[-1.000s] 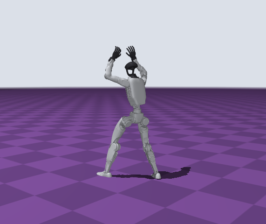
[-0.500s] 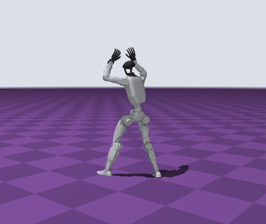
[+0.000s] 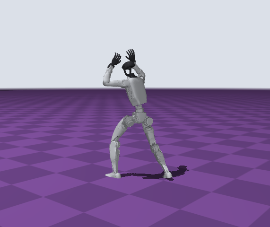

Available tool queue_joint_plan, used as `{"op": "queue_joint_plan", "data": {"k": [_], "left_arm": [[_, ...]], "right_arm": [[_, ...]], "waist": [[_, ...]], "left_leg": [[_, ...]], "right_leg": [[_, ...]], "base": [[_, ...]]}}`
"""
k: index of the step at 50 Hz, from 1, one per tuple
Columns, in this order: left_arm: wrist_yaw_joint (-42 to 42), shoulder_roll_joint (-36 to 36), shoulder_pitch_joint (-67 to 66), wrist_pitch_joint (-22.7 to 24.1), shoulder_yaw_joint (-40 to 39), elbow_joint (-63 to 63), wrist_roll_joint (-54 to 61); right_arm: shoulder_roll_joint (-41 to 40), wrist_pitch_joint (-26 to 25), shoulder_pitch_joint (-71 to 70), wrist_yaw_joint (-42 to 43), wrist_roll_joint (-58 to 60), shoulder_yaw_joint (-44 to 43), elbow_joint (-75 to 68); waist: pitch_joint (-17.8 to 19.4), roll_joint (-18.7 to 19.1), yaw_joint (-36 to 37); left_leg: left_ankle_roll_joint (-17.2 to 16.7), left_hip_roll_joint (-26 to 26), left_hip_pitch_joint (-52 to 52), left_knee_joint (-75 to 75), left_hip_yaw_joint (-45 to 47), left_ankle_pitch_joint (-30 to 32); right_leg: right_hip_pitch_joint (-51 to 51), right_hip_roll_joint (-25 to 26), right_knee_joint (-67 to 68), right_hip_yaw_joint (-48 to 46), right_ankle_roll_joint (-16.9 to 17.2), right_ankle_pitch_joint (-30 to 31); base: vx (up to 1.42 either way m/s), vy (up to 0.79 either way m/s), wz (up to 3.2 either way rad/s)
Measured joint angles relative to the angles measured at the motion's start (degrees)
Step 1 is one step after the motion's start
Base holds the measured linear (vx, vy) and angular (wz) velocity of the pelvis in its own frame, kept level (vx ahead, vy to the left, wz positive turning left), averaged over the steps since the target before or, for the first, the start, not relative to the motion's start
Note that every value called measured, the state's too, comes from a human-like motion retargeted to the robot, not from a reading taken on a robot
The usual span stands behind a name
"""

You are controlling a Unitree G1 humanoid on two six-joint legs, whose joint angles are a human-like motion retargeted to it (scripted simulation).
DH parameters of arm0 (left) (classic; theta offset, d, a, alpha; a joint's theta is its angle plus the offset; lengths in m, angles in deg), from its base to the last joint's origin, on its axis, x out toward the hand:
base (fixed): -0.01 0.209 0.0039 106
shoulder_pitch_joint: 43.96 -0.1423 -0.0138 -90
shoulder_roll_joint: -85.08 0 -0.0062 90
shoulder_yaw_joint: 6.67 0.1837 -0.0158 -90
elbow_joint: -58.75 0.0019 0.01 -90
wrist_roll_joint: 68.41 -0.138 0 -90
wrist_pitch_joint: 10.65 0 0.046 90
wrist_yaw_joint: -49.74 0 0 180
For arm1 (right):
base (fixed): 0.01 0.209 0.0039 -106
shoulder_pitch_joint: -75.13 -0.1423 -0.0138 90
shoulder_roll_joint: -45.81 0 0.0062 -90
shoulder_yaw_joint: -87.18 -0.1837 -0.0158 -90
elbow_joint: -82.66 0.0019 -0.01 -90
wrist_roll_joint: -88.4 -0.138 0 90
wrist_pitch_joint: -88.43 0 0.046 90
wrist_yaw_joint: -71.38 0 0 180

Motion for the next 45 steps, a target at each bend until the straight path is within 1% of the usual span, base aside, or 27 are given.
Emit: {"op": "queue_joint_plan", "data": {"k": [2, 3, 5, 7, 8, 10, 12, 13, 15, 18, 20, 23, 27, 30, 35, 36, 37, 38, 39, 40, 42, 45], "left_arm": [[1.7, -0.3, 3.8, -0.5, 5.8, 2.6, 0.3], [1.9, -1.8, 7.3, -0.2, 9.1, 5.1, 1.3], [1.0, -2.0, 17.6, 0.5, 20.0, 11.4, 4.0], [-1.8, 2.7, 30.4, 1.0, 32.6, 19.5, 6.3], [-2.9, 5.1, 36.9, 0.8, 39.2, 24.1, 7.5], [-4.9, 10.1, 48.5, 0.5, 51.0, 34.0, 10.0], [-5.7, 14.8, 55.7, 0.7, 58.9, 43.6, 11.8], [-5.9, 16.1, 56.6, 1.4, 60.5, 47.7, 13.1], [-5.5, 20.6, 59.7, 1.8, 65.2, 57.1, 13.4], [-3.6, 25.7, 59.3, 2.8, 65.3, 68.1, 11.7], [-2.5, 27.8, 58.7, 3.7, 65.3, 73.1, 10.9], [-1.9, 28.2, 58.9, 4.1, 65.3, 74.6, 10.3], [-1.0, 24.4, 60.0, 3.9, 65.3, 68.2, 10.5], [-1.3, 20.3, 60.4, 3.5, 65.3, 60.6, 10.3], [-2.5, 13.9, 57.6, 2.7, 60.0, 48.3, 7.0], [-2.5, 13.9, 58.7, 1.6, 59.5, 46.7, 5.4], [-2.6, 13.2, 58.7, 1.1, 58.4, 44.7, 4.5], [-3.1, 11.1, 56.9, 1.8, 56.1, 42.0, 5.1], [-2.8, 10.6, 56.3, 1.4, 54.8, 40.4, 3.6], [-2.1, 11.1, 56.4, 0.4, 54.0, 39.1, 1.1], [-4.1, 7.8, 54.0, 0.5, 50.9, 35.5, 2.9], [-5.1, 5.8, 53.4, 0.3, 48.4, 32.4, 2.1]], "right_arm": [[-0.9, -1.4, -2.7, -2.1, -0.1, 3.8, -2.7], [-0.7, -1.2, -5.3, -1.7, -2.4, 6.6, -4.6], [-1.7, -2.1, -14.0, 1.4, -6.5, 15.9, -11.8], [-5.0, -3.5, -24.8, 6.7, -9.3, 27.3, -22.3], [-6.8, -3.7, -30.6, 9.1, -11.7, 33.4, -28.0], [-10.9, -2.9, -40.6, 13.5, -17.5, 44.2, -39.0], [-14.2, -0.3, -46.1, 15.8, -22.0, 50.9, -47.5], [-14.6, 1.5, -46.8, 17.3, -22.5, 52.3, -50.0], [-17.1, 3.9, -48.4, 17.5, -24.9, 54.9, -56.1], [-20.0, 5.5, -48.8, 17.0, -26.6, 56.7, -61.8], [-21.4, 5.7, -48.0, 17.2, -27.3, 56.7, -63.6], [-21.6, 5.8, -47.3, 17.0, -26.8, 56.7, -63.1], [-19.6, 5.9, -47.0, 15.9, -24.8, 56.7, -58.3], [-17.1, 6.4, -47.2, 14.5, -22.8, 56.6, -53.0], [-12.7, 6.9, -47.9, 13.4, -19.3, 55.3, -44.2], [-12.7, 6.2, -49.6, 12.0, -19.8, 56.1, -43.6], [-12.2, 5.8, -50.7, 11.5, -19.7, 56.5, -42.4], [-10.5, 6.3, -50.7, 12.8, -18.2, 55.8, -39.8], [-9.9, 6.5, -51.2, 12.1, -18.1, 55.8, -38.6], [-9.8, 6.6, -52.1, 10.4, -18.7, 56.0, -38.0], [-8.3, 5.5, -52.2, 12.8, -16.2, 55.5, -34.4], [-7.5, 5.3, -53.5, 13.3, -15.3, 55.0, -31.3]], "waist": [[-5.1, -0.9, 1.4], [-7.4, -1.3, 1.8], [-11.2, -1.5, 1.6], [-13.3, -0.6, 0.3], [-14.0, 0.3, -0.8], [-15.0, 2.2, -3.3], [-16.2, 4.1, -5.4], [-18.4, 5.3, -6.2], [-20.2, 6.2, -7.4], [-21.9, 5.9, -6.8], [-22.6, 4.7, -6.4], [-22.6, 3.2, -5.7], [-21.7, 2.9, -6.9], [-21.4, 3.4, -8.4], [-21.8, 4.7, -9.8], [-19.6, 4.5, -9.9], [-18.8, 4.5, -10.0], [-20.5, 4.7, -10.3], [-20.7, 4.6, -10.3], [-20.1, 4.3, -10.3], [-22.5, 4.6, -10.5], [-23.2, 4.8, -10.2]], "left_leg": [[1.5, -1.6, 4.5, -5.8, 3.4, 0.6], [2.3, -2.8, 7.2, -9.9, 4.9, 1.5], [3.4, -5.5, 13.3, -19.4, 7.0, 4.5], [4.0, -7.1, 18.5, -28.1, 7.0, 7.8], [3.9, -7.3, 20.4, -31.5, 6.5, 9.1], [3.5, -7.2, 23.5, -36.9, 5.2, 11.2], [2.9, -7.0, 25.5, -40.2, 3.6, 12.1], [2.4, -6.9, 26.0, -41.1, 2.8, 12.3], [1.6, -7.2, 27.3, -43.4, 1.7, 12.6], [0.7, -9.5, 30.1, -46.8, 1.3, 12.5], [0.6, -11.7, 32.1, -48.2, 1.3, 11.8], [0.7, -13.2, 33.9, -48.2, 1.7, 10.2], [1.1, -13.0, 36.4, -48.2, 1.9, 8.8], [0.7, -11.8, 37.3, -47.6, 1.4, 7.8], [-0.8, -9.0, 37.9, -46.6, 0.7, 6.2], [-0.9, -8.8, 38.8, -46.9, 0.8, 6.0], [-1.0, -8.7, 39.3, -47.1, 0.8, 5.7], [-1.0, -8.6, 39.4, -46.9, 0.5, 5.5], [-0.5, -8.3, 38.2, -44.2, 0.8, 3.3], [0.4, -7.8, 36.4, -40.2, 1.4, 0.2], [-0.9, -8.6, 39.6, -45.5, 0.3, 3.7], [-1.0, -8.5, 41.2, -46.3, 0.9, 3.7]], "right_leg": [[-1.1, -1.5, -1.2, 2.8, -0.8, 8.0], [-2.3, -2.2, -0.3, 4.7, -1.3, 12.0], [-5.8, -2.8, 4.3, 8.9, -1.8, 17.8], [-10.0, -1.5, 11.4, 11.8, -1.9, 19.1], [-12.0, -0.6, 14.9, 12.3, -2.2, 18.8], [-15.6, 0.9, 20.3, 11.6, -2.7, 18.4], [-17.8, 1.8, 21.0, 9.9, -2.6, 18.7], [-18.5, 2.4, 19.3, 9.0, -2.3, 19.2], [-19.4, 3.4, 13.0, 8.1, -0.7, 18.5], [-18.6, 3.7, -3.8, 8.3, 3.0, 17.5], [-17.7, 3.1, -15.0, 8.8, 5.2, 19.9], [-17.1, 2.6, -21.8, 9.7, 5.8, 24.3], [-16.0, 2.5, -19.2, 9.5, 4.9, 23.1], [-14.4, 3.4, -19.1, 8.4, 5.8, 22.4], [-10.5, 6.5, -23.9, 6.6, 5.8, 22.4], [-9.3, 6.9, -24.9, 6.5, 5.8, 22.2], [-8.2, 7.2, -25.8, 6.4, 5.8, 21.9], [-7.6, 7.2, -26.5, 6.1, 5.8, 21.7], [-7.9, 7.2, -25.6, 5.9, 5.8, 20.5], [-8.6, 7.2, -24.0, 5.7, 5.8, 18.8], [-5.5, 7.2, -28.4, 5.9, 5.8, 20.4], [-4.3, 7.4, -28.9, 6.1, 5.8, 20.1]], "base": [[0.62, 0.39, -0.56], [0.60, 0.41, -0.22], [0.56, 0.39, 0.08], [0.47, 0.34, 0.51], [0.42, 0.29, 0.76], [0.38, 0.24, 0.88], [0.36, 0.18, 0.93], [0.36, 0.14, 0.88], [0.35, 0.08, 0.73], [0.33, 0.01, 0.44], [0.30, -0.07, 0.17], [0.27, -0.11, -0.04], [0.23, -0.08, -0.02], [0.19, -0.13, 0.11], [0.17, -0.15, 0.12], [0.15, -0.10, 0.08], [0.15, -0.08, 0.11], [0.16, -0.06, 0.13], [0.16, -0.06, 0.10], [0.17, -0.05, 0.05], [0.17, -0.04, 0.02], [0.14, -0.03, -0.09]]}}
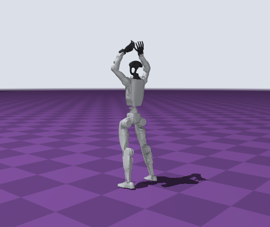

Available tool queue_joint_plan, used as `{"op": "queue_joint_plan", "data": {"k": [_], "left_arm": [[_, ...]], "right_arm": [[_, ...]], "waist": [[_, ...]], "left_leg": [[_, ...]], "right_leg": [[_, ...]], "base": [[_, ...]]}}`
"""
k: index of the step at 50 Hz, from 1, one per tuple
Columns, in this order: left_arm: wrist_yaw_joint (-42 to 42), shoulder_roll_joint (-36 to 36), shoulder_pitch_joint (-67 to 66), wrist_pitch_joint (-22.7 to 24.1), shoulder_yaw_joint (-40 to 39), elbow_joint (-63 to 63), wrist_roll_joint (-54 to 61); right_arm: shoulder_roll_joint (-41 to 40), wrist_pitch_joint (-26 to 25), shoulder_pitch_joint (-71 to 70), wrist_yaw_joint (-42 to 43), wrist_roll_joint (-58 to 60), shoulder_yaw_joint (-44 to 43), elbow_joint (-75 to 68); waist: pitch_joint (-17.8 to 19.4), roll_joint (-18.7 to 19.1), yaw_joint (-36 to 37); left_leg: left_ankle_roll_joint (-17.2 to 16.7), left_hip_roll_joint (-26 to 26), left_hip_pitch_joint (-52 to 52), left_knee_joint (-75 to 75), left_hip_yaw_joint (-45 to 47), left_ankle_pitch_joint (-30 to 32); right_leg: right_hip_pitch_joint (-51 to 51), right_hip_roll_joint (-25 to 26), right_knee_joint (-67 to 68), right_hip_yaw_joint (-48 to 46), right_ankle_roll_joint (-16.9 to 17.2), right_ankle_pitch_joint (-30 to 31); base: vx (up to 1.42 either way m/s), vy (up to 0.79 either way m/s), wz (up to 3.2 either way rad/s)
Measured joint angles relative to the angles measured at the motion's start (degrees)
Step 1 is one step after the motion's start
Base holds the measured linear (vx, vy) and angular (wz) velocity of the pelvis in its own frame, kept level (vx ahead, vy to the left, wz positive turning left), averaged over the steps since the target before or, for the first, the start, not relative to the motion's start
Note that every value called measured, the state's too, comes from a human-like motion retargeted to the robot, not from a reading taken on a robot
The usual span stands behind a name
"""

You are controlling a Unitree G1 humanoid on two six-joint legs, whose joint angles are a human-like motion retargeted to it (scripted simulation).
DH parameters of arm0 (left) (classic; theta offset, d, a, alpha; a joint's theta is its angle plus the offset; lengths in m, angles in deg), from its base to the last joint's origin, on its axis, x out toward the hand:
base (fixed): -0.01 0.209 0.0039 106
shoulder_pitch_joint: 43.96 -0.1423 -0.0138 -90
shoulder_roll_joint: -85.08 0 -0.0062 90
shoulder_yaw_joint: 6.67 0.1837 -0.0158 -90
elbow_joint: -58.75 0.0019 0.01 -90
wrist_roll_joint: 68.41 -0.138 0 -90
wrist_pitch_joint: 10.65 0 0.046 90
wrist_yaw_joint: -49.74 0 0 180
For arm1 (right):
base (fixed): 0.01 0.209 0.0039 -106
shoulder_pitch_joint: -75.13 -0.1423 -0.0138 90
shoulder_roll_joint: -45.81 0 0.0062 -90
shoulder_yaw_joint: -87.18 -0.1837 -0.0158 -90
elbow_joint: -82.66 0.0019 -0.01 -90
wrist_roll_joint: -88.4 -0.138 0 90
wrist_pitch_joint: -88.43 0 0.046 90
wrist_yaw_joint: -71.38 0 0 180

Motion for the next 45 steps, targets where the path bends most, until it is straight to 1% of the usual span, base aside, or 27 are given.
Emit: {"op": "queue_joint_plan", "data": {"k": [3, 6, 11, 15, 20, 24, 26, 28, 30, 31, 32, 33, 35, 37, 38, 39, 40, 41, 42, 43, 44, 45], "left_arm": [[-0.3, -1.2, 0.7, -0.6, -0.8, -1.8, -0.9], [-0.1, -1.8, 2.3, -0.9, 0.0, -2.5, -1.6], [1.6, -2.1, 7.2, -0.7, 4.8, -2.5, -1.5], [3.1, -1.8, 11.5, -0.1, 9.4, -2.5, -0.4], [5.5, -1.3, 15.1, 1.0, 13.1, -2.5, 1.5], [8.9, -0.3, 15.4, 2.1, 12.9, -1.0, 4.2], [10.7, 1.2, 14.2, 2.9, 11.8, 1.3, 6.7], [11.8, 3.9, 12.3, 4.2, 11.4, 6.4, 10.1], [13.7, 10.4, 13.2, 5.5, 15.4, 17.2, 11.1], [14.2, 12.6, 10.0, 6.8, 16.3, 23.3, 14.3], [15.6, 15.3, 6.6, 8.0, 16.9, 29.9, 16.4], [18.8, 18.9, 2.7, 9.1, 16.9, 37.5, 16.4], [29.1, 26.2, -4.1, 10.3, 16.9, 52.7, 15.3], [43.0, 33.5, -8.0, 10.4, 16.9, 64.8, 16.2], [48.9, 36.2, -9.2, 10.2, 16.9, 68.6, 17.4], [52.6, 38.7, -10.3, 10.1, 16.9, 70.8, 18.7], [55.1, 41.1, -11.2, 10.1, 16.9, 72.2, 20.1], [55.2, 40.7, -13.2, 10.1, 16.9, 70.1, 22.1], [55.1, 40.5, -15.4, 11.0, 16.9, 68.3, 24.1], [54.5, 40.7, -17.8, 13.8, 16.9, 67.1, 25.8], [56.7, 41.0, -19.2, 15.5, 16.9, 66.2, 25.1], [60.4, 41.5, -20.2, 16.6, 16.9, 65.4, 23.2]], "right_arm": [[0.3, -0.2, -2.0, -0.1, 0.7, 0.5, 2.1], [0.0, -0.1, -3.8, -0.6, 0.7, 1.5, 2.8], [-0.4, 0.4, -4.5, -1.8, 0.1, 1.7, 2.5], [-0.2, 0.9, -4.6, -2.4, -1.1, 1.7, 1.9], [0.3, 1.5, -4.8, -3.0, -2.7, 1.7, 1.2], [-0.5, 2.2, -5.4, -4.8, -5.0, 1.7, 0.3], [-2.0, 2.9, -5.2, -5.3, -7.4, 1.7, -0.9], [-4.8, 4.1, -3.4, -4.7, -10.9, 1.7, -4.2], [-9.9, 7.3, -0.9, -6.4, -17.3, 1.7, -13.4], [-12.3, 8.1, 3.0, -5.4, -17.1, 1.7, -18.7], [-14.8, 9.2, 7.1, -5.9, -17.1, 1.7, -24.5], [-17.6, 11.0, 11.6, -9.6, -17.3, 1.7, -31.4], [-23.6, 14.8, 19.9, -23.3, -19.2, 1.7, -45.8], [-28.1, 16.3, 25.0, -39.2, -24.6, 1.7, -56.9], [-29.6, 16.1, 26.4, -45.2, -27.9, 1.7, -60.5], [-30.1, 15.7, 27.8, -48.2, -31.2, 1.7, -62.3], [-30.2, 15.1, 29.2, -49.9, -34.4, 1.7, -63.1], [-29.9, 15.1, 30.5, -49.6, -35.1, 1.7, -61.9], [-29.5, 15.8, 32.2, -48.1, -35.6, 1.7, -60.4], [-28.8, 18.0, 34.5, -44.1, -35.5, 1.7, -58.3], [-28.4, 18.7, 35.9, -43.9, -35.9, 1.7, -56.9], [-28.0, 18.7, 36.8, -45.5, -36.6, 1.7, -55.9]], "waist": [[-0.9, 0.3, 0.6], [-1.9, 0.7, 1.1], [-3.4, 1.2, 0.9], [-3.9, 1.4, 0.3], [-3.1, 1.4, -0.4], [-1.2, 1.4, -0.3], [0.2, 1.4, 0.1], [1.4, 1.4, 0.2], [4.3, 0.7, -0.6], [2.7, 0.5, -1.0], [1.3, 0.3, -1.4], [0.1, 0.0, -1.5], [-1.7, -0.3, -1.3], [-1.8, -0.6, -0.5], [-1.2, -0.7, -0.2], [-0.3, -1.1, 0.0], [0.6, -1.6, 0.3], [1.5, -1.3, 0.4], [2.3, -1.1, 0.3], [2.7, -1.5, -0.2], [4.1, -1.7, -0.2], [6.0, -1.8, 0.0]], "left_leg": [[0.0, 0.3, 0.9, 0.3, 0.8, -0.4], [0.0, 0.4, 1.5, 0.7, 1.6, -0.8], [0.0, 0.5, 2.3, 0.9, 2.8, -1.1], [0.0, 0.6, 2.4, 0.8, 3.4, -1.1], [0.0, 0.2, 1.3, 0.3, 3.5, -0.5], [0.0, -0.2, -0.8, -0.2, 3.3, 0.7], [0.0, -0.5, -2.2, -0.4, 3.3, 1.5], [0.0, -0.8, -4.0, -0.7, 3.1, 2.6], [0.9, 0.4, -8.7, 6.3, 3.8, -1.3], [0.4, -0.5, -8.6, 2.2, 3.1, 2.2], [0.0, -1.2, -8.9, -0.7, 2.6, 4.7], [0.0, -1.3, -9.9, -1.1, 2.4, 5.5], [0.0, -1.3, -12.0, -1.0, 2.0, 6.4], [0.0, -1.4, -13.7, -0.8, 1.5, 7.0], [0.0, -1.5, -14.4, -0.7, 1.2, 7.2], [0.0, -1.5, -14.7, -0.6, 1.0, 7.3], [0.0, -1.5, -15.0, -0.5, 0.8, 7.4], [0.0, -1.6, -15.0, -0.5, 0.5, 7.4], [0.2, -1.8, -15.0, -0.3, 0.2, 7.1], [1.0, -2.5, -15.3, 0.6, -0.2, 6.4], [1.1, -2.6, -15.0, 0.9, -0.4, 5.9], [0.9, -2.5, -14.5, 0.8, -0.5, 5.6]], "right_leg": [[0.3, 0.3, 0.7, 0.5, 0.0, -0.6], [0.7, 0.5, 0.9, 1.1, 0.0, -1.0], [1.3, 0.8, 0.4, 1.6, 0.0, -1.3], [1.1, 1.0, 0.3, 1.9, 0.0, -1.3], [0.1, 0.8, -0.3, 1.7, 0.0, -0.6], [-1.8, 0.4, -0.9, 1.6, 0.0, 0.8], [-3.3, 0.2, -1.2, 1.4, 0.0, 1.8], [-4.9, 0.0, -1.7, 1.0, 0.0, 3.0], [-8.3, -0.3, 2.7, 0.3, 0.0, 0.9], [-8.6, -0.2, -0.3, 0.2, 0.0, 3.5], [-9.0, -0.2, -2.4, 0.0, 0.0, 5.4], [-10.0, -0.2, -2.6, -0.3, 0.0, 6.0], [-11.8, -0.4, -2.6, -0.7, 0.0, 6.7], [-13.2, -0.7, -2.4, -1.0, 0.0, 7.4], [-13.7, -0.8, -2.3, -1.1, 0.0, 7.6], [-14.0, -0.9, -2.2, -1.2, 0.0, 7.6], [-14.2, -0.9, -2.1, -1.2, 0.0, 7.6], [-14.0, -1.2, -2.0, -1.5, 0.0, 7.6], [-13.8, -1.7, -1.9, -1.8, 0.0, 7.3], [-13.4, -2.5, -1.5, -2.2, -0.1, 6.4], [-12.9, -2.7, -1.5, -2.4, -0.3, 5.9], [-12.3, -2.6, -1.5, -2.5, -0.5, 5.7]], "base": [[0.13, -0.04, -0.17], [0.12, -0.03, -0.18], [0.10, -0.02, -0.14], [0.05, 0.00, -0.07], [0.00, 0.00, 0.00], [-0.09, 0.02, 0.03], [-0.15, 0.02, 0.04], [-0.19, 0.01, 0.06], [-0.20, -0.02, 0.11], [-0.26, 0.00, 0.16], [-0.28, 0.01, 0.20], [-0.24, 0.00, 0.21], [-0.19, 0.00, 0.21], [-0.16, 0.01, 0.21], [-0.13, 0.01, 0.19], [-0.12, -0.01, 0.17], [-0.09, 0.00, 0.19], [-0.06, 0.03, 0.24], [-0.03, 0.09, 0.33], [-0.05, 0.09, 0.32], [-0.07, 0.06, 0.24], [-0.09, 0.01, 0.12]]}}
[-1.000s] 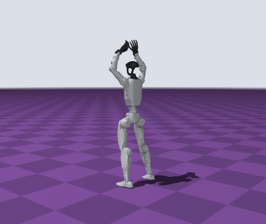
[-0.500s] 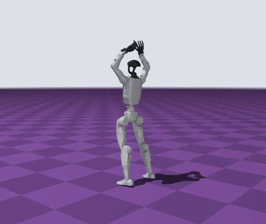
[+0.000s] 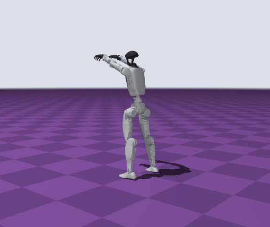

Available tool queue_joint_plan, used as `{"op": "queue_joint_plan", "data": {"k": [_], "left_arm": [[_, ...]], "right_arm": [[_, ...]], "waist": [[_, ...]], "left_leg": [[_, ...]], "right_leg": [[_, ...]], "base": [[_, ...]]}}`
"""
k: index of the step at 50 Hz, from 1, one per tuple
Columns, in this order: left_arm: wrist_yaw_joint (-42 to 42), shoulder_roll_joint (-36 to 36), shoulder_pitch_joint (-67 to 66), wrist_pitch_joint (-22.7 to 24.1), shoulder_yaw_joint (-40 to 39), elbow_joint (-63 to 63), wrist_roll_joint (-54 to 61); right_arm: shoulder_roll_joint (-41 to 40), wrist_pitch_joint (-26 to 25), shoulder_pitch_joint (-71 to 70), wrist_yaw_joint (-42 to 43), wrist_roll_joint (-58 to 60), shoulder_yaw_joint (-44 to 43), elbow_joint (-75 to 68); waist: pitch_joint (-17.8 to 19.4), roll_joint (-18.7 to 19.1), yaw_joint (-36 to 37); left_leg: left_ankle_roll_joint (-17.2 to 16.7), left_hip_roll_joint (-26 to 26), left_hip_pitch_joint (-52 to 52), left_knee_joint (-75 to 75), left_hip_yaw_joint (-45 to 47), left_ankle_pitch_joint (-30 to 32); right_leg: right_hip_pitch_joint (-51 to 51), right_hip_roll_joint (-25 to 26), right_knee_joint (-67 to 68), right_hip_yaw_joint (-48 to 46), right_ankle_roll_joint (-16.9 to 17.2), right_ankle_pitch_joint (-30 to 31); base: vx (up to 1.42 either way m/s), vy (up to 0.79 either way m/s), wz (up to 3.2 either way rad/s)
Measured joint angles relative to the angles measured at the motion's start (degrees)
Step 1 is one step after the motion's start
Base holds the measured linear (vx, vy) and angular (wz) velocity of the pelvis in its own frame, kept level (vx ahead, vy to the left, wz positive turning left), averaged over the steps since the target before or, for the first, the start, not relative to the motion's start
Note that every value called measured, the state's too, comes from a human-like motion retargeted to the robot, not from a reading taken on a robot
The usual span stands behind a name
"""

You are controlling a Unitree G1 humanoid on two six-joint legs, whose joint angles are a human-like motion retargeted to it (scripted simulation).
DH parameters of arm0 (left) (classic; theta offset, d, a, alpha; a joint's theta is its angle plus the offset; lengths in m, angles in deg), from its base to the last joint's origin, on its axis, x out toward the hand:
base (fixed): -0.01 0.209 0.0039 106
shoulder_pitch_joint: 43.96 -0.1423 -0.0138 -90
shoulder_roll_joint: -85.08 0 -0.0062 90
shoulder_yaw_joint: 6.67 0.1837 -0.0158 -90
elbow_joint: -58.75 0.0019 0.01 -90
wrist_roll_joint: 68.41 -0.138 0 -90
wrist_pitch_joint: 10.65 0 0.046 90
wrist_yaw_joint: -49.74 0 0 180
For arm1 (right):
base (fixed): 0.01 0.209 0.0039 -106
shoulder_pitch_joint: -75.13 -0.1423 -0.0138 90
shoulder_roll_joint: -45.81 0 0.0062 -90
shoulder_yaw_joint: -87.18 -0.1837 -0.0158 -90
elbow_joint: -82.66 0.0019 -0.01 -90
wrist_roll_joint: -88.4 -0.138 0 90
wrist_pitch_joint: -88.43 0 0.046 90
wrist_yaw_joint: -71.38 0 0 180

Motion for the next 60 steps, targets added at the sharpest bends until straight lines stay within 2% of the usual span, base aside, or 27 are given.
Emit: {"op": "queue_joint_plan", "data": {"k": [2, 3, 4, 5, 8, 10, 12, 17, 22, 25, 27, 28, 30, 32, 34, 38, 40, 42, 48, 53, 55, 60], "left_arm": [[4.2, 0.5, -2.8, -1.9, 0.0, 0.6, 0.6], [6.0, 0.4, -3.7, -4.9, 0.0, 0.4, 0.2], [7.5, 0.5, -4.9, -6.4, 0.0, 0.8, 0.9], [9.0, 0.7, -6.2, -7.0, 0.0, 1.5, 2.2], [8.1, -0.3, -8.9, -6.8, 0.0, 1.7, 4.1], [5.9, -2.4, -10.9, -5.5, 0.0, 0.0, 3.3], [1.9, -1.9, -16.7, -8.5, -2.7, 0.1, 7.0], [-0.3, -2.9, -19.4, -8.5, -5.8, -0.7, 6.3], [-6.7, -3.2, -23.6, -8.5, -11.5, -2.5, 7.0], [-10.3, -2.9, -28.0, -8.1, -16.4, -4.7, 5.0], [-14.0, -3.1, -31.7, -8.2, -19.5, -7.1, 7.0], [-15.1, -4.3, -34.3, -8.0, -21.1, -9.1, 7.0], [-20.1, -4.1, -40.1, -5.1, -24.7, -12.6, 8.0], [-22.9, -3.1, -46.5, -4.9, -29.7, -16.5, 5.4], [-24.8, -2.1, -54.3, -4.2, -35.3, -21.4, 2.0], [-25.8, 0.1, -74.3, -3.6, -45.5, -29.3, -1.2], [-25.2, 1.2, -85.6, -4.5, -49.4, -30.3, 0.3], [-24.1, 2.2, -96.2, -4.7, -54.8, -28.6, 3.0], [-24.4, 6.8, -119.9, -7.7, -65.2, -15.5, 9.2], [-23.9, 7.7, -134.8, -7.3, -68.1, -10.1, 8.6], [-22.7, 8.9, -136.7, -7.7, -72.2, -6.4, 1.9], [-24.1, 8.9, -139.8, -7.7, -73.8, -4.2, -0.5]], "right_arm": [[-1.4, -2.2, 1.4, -5.8, -1.3, 0.0, -0.3], [-2.3, -5.4, 1.3, -13.2, -3.6, 0.0, -1.0], [-3.4, -7.1, 1.8, -16.5, -5.1, 0.0, -1.8], [-4.4, -8.0, 2.6, -17.7, -6.2, 0.0, -2.5], [-5.8, -8.5, 4.4, -18.5, -7.8, 0.0, -3.2], [-5.0, -7.5, 6.1, -18.1, -8.3, 0.0, -1.9], [-6.8, -7.5, 11.4, -8.2, -7.5, 0.0, -2.5], [-7.0, -7.1, 14.2, -5.8, -6.9, 0.0, -3.0], [-7.8, -6.6, 18.3, 0.4, -7.7, -1.9, -3.8], [-8.6, -6.1, 23.4, 3.4, -6.4, -9.2, -3.7], [-10.1, -6.2, 26.8, 8.3, -7.8, -12.4, -3.5], [-11.6, -6.0, 29.3, 10.4, -7.4, -15.7, -3.1], [-12.5, -2.7, 35.8, 14.4, -4.6, -22.0, -1.0], [-12.0, -1.5, 42.3, 14.6, -3.7, -27.1, 2.8], [-10.8, -0.8, 50.0, 15.8, -2.9, -31.4, 7.8], [-11.0, -0.1, 68.8, 16.0, -0.1, -38.2, 15.2], [-12.7, -0.3, 78.7, 14.7, 2.4, -39.9, 15.7], [-15.4, -1.3, 86.2, 14.9, 5.1, -39.9, 12.7], [-20.2, -5.0, 107.2, 16.3, 8.4, -47.0, 1.4], [-20.0, -5.1, 121.0, 20.8, 1.7, -54.4, 1.8], [-19.7, -6.2, 124.6, 21.2, 0.7, -57.8, 3.8], [-17.9, -5.8, 129.2, 22.5, -0.2, -59.6, 6.8]], "waist": [[2.3, 0.2, -0.4], [3.4, 0.3, -0.6], [4.4, 0.2, -0.7], [5.2, 0.0, -0.7], [7.0, -0.4, -1.1], [7.0, -0.1, -1.7], [2.7, 0.0, -1.3], [1.9, 0.3, -0.7], [0.1, 1.1, 0.4], [-1.7, 0.9, 0.5], [-1.4, 1.0, 1.0], [-1.6, 0.7, 0.3], [-2.3, 0.2, 0.4], [-2.8, -0.2, 0.9], [-0.8, 0.4, 2.2], [1.4, 0.5, 3.9], [1.5, -0.6, 3.9], [4.8, -0.5, 4.0], [11.6, -2.3, 5.1], [15.8, -4.3, 5.4], [17.4, -4.6, 6.3], [20.2, -5.5, 7.0]], "left_leg": [[0.7, -0.1, -0.1, 1.1, 0.0, -0.7], [1.9, -0.2, -1.6, 3.9, 0.6, -2.3], [1.5, -0.1, -1.2, 2.5, 0.6, -1.3], [0.3, -0.1, 0.2, -1.1, 0.5, 0.9], [0.4, 0.0, 0.4, -1.5, 1.0, 1.1], [2.3, 0.2, -1.9, 5.1, 1.7, -3.1], [0.2, 0.4, -0.3, -0.5, 1.3, 0.4], [0.8, 0.2, 0.3, 0.3, 1.3, -0.5], [1.5, 0.2, 2.3, 1.2, 1.4, -2.2], [3.7, 0.5, 1.6, 7.2, 2.2, -6.9], [2.1, 0.2, 6.5, 1.0, 1.8, -4.1], [2.3, 0.2, 7.7, 0.9, 1.8, -4.4], [3.5, 0.2, 9.3, 1.4, 1.6, -5.0], [5.6, 0.0, 8.2, 5.3, 2.3, -7.8], [4.0, -0.1, 12.2, 1.6, 1.7, -6.3], [4.3, -0.4, 14.1, 1.5, 2.4, -7.0], [6.9, -0.6, 10.8, 6.7, 3.6, -9.9], [4.3, -0.9, 14.6, 1.5, 3.5, -7.3], [4.2, -1.5, 13.6, 0.9, 5.4, -6.9], [3.9, -1.7, 11.3, -0.2, 7.6, -6.2], [2.3, -0.4, 10.7, -2.5, 9.7, -4.9], [1.6, 1.2, 8.3, -2.7, 12.2, -4.1]], "right_leg": [[0.0, -0.2, 1.0, -0.1, -0.2, -0.4], [-1.6, -0.7, 3.7, -0.2, 0.0, -1.2], [-1.5, -0.5, 2.6, 0.1, 0.2, -0.2], [-0.5, 0.2, -0.4, 0.6, 0.5, 1.5], [-0.6, 0.4, -0.9, 1.1, 0.5, 1.9], [-2.1, -0.4, 4.0, 0.7, 0.0, -1.1], [-1.1, 0.7, -0.6, 1.5, 0.5, 1.7], [-0.5, 0.5, -0.3, 1.7, 0.5, 1.5], [1.5, 0.3, 0.4, 1.9, 0.2, 0.6], [0.9, -0.5, 5.8, 1.5, -0.3, -2.5], [4.7, 0.2, 1.4, 2.1, -0.5, -0.6], [5.7, 0.2, 1.6, 2.2, -1.0, -0.9], [7.3, 0.1, 2.2, 2.2, -2.2, -2.4], [6.1, -0.8, 6.0, 2.1, -2.5, -4.2], [9.6, -0.2, 3.0, 2.8, -2.5, -2.7], [10.6, -0.5, 3.5, 3.9, -2.5, -2.4], [7.2, -1.6, 7.9, 4.1, -2.6, -4.0], [9.7, -0.8, 4.4, 5.4, -2.6, -1.6], [5.9, -1.1, 6.2, 8.4, -2.0, 0.1], [1.0, -0.6, 6.7, 11.9, -0.7, 3.6], [-1.7, 1.6, 5.9, 13.8, 0.5, 7.7], [-5.4, 3.8, 4.1, 17.5, 0.5, 12.0]], "base": [[-0.08, 0.01, 0.07], [-0.08, 0.01, -0.02], [-0.10, -0.02, -0.16], [-0.11, -0.03, -0.24], [-0.07, -0.01, -0.16], [0.00, 0.00, 0.00], [-0.01, -0.02, -0.09], [0.01, 0.01, 0.00], [0.08, 0.05, -0.05], [0.11, 0.08, -0.02], [0.09, 0.07, -0.19], [0.10, 0.08, -0.12], [0.09, 0.10, 0.00], [0.05, 0.12, 0.00], [0.04, 0.11, -0.15], [-0.02, 0.12, -0.17], [-0.09, 0.13, -0.19], [-0.08, 0.11, -0.38], [-0.14, 0.12, -0.32], [-0.19, 0.10, -0.42], [-0.23, -0.03, -0.74], [-0.21, 0.01, -0.52]]}}
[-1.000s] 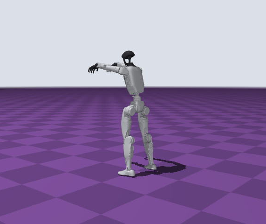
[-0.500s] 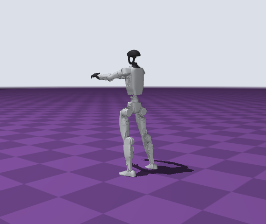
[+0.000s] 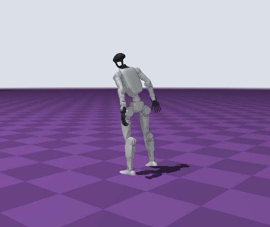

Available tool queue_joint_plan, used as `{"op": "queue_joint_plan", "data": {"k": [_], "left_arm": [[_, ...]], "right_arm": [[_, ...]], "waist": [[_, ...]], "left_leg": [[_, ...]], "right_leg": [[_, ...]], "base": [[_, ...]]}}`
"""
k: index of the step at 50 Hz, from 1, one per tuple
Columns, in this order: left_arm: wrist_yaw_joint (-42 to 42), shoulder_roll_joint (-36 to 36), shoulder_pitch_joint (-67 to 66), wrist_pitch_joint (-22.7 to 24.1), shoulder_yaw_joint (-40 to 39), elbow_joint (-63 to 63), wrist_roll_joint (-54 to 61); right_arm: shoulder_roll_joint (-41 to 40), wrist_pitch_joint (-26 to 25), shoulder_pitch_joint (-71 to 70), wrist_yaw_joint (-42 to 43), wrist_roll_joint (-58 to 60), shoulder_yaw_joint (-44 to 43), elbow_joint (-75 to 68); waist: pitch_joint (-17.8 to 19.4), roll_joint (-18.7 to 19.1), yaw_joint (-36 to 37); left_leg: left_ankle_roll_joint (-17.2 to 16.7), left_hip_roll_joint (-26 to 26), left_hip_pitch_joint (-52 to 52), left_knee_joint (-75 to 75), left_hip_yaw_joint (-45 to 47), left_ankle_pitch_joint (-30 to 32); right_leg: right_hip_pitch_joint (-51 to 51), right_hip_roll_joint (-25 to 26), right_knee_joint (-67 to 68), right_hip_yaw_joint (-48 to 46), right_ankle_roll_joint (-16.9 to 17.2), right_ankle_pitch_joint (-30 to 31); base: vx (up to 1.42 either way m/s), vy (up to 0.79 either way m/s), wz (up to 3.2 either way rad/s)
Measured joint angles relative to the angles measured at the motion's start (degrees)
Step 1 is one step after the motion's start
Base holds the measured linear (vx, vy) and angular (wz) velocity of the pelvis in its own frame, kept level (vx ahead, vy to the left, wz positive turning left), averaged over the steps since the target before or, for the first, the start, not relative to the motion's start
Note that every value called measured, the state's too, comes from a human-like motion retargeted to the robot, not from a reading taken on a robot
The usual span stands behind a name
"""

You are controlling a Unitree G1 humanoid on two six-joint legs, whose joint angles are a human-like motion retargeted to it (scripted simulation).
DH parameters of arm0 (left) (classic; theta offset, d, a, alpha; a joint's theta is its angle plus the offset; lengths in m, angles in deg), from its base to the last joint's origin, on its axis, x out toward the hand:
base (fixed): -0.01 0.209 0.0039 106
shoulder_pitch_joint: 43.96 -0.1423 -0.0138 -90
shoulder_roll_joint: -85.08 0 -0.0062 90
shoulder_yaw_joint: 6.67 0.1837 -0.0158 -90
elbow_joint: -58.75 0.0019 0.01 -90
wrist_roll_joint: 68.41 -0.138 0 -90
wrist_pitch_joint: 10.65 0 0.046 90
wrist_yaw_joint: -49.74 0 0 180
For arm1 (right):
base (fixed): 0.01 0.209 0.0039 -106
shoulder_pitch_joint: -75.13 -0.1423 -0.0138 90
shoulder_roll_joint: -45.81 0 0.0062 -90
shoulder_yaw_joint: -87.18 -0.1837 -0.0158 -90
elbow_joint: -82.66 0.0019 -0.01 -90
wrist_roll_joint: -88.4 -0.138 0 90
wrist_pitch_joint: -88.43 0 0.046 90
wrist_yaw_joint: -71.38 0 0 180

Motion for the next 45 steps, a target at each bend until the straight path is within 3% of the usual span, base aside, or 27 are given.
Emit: {"op": "queue_joint_plan", "data": {"k": [10, 18, 23, 30, 38, 41, 43, 45], "left_arm": [[-7.1, -8.0, 9.8, -1.8, 2.8, -12.1, 4.4], [-13.8, -13.0, 31.3, -3.4, 6.9, -19.6, 2.6], [-17.9, -13.2, 45.9, -3.1, 15.1, -24.1, 3.3], [-16.6, -9.9, 63.3, -3.7, 31.3, -24.4, -1.8], [-13.7, -0.8, 75.2, -5.3, 38.8, -22.2, -2.9], [-15.5, 2.1, 84.3, -3.1, 45.1, -16.4, 1.8], [-16.7, 2.7, 86.9, -2.5, 47.2, -13.0, 2.7], [-19.3, 0.8, 88.3, -5.3, 48.8, -10.9, 1.6]], "right_arm": [[2.9, 1.6, -3.3, 9.7, -6.6, -0.5, 17.6], [10.0, 0.3, -14.7, 9.8, 11.4, 6.1, 33.9], [13.6, -0.6, -24.9, 11.4, 14.6, 11.4, 39.0], [16.6, -3.0, -40.2, 12.8, 21.3, 23.0, 34.6], [19.9, -6.4, -58.1, 13.7, 27.7, 36.6, 24.7], [17.4, -7.2, -72.6, 11.5, 23.2, 49.5, 15.0], [14.2, -7.3, -77.6, 12.8, 22.0, 53.7, 8.5], [9.2, -9.3, -81.0, 14.6, 23.1, 53.9, 1.3]], "waist": [[1.1, -2.4, -1.0], [3.2, -1.9, -1.4], [6.9, -0.7, -2.7], [7.4, 0.9, -5.6], [7.4, 6.4, -7.2], [7.4, 7.3, -7.9], [7.4, 8.1, -8.8], [7.4, 7.7, -11.3]], "left_leg": [[1.3, -2.8, -4.9, 0.0, 1.0, 0.7], [0.8, -3.2, -8.3, 0.0, -0.6, 1.8], [0.1, -3.6, -11.6, 0.0, -2.9, 2.9], [-0.3, -5.4, -22.2, 0.0, -7.9, 5.9], [-1.5, -4.7, -37.6, 0.0, -13.8, 11.8], [-2.0, -4.2, -47.3, 0.0, -14.9, 14.5], [-2.4, -3.4, -51.1, 0.0, -15.5, 15.9], [-1.1, -4.0, -54.1, 0.0, -15.4, 17.1]], "right_leg": [[-3.6, -5.0, 1.6, -5.2, 0.0, -1.1], [-5.3, -5.0, -0.6, -4.5, 0.0, -2.3], [-7.6, -5.8, -2.5, -4.5, 0.0, -4.5], [-14.4, -8.5, -4.4, -10.4, 0.0, -5.8], [-26.3, -8.7, -5.2, -15.4, 0.0, 2.5], [-35.0, -8.2, -5.8, -16.5, 0.0, 4.4], [-38.5, -7.5, -5.9, -17.1, 0.0, 5.2], [-41.4, -8.4, -6.1, -16.7, 0.0, 5.9]], "base": [[-0.15, 0.09, -0.13], [-0.10, -0.05, 0.17], [-0.11, -0.08, 0.44], [-0.12, -0.12, 0.72], [-0.14, -0.25, 0.71], [-0.15, -0.23, 0.50], [-0.09, -0.20, 0.26], [0.00, -0.10, 0.29]]}}
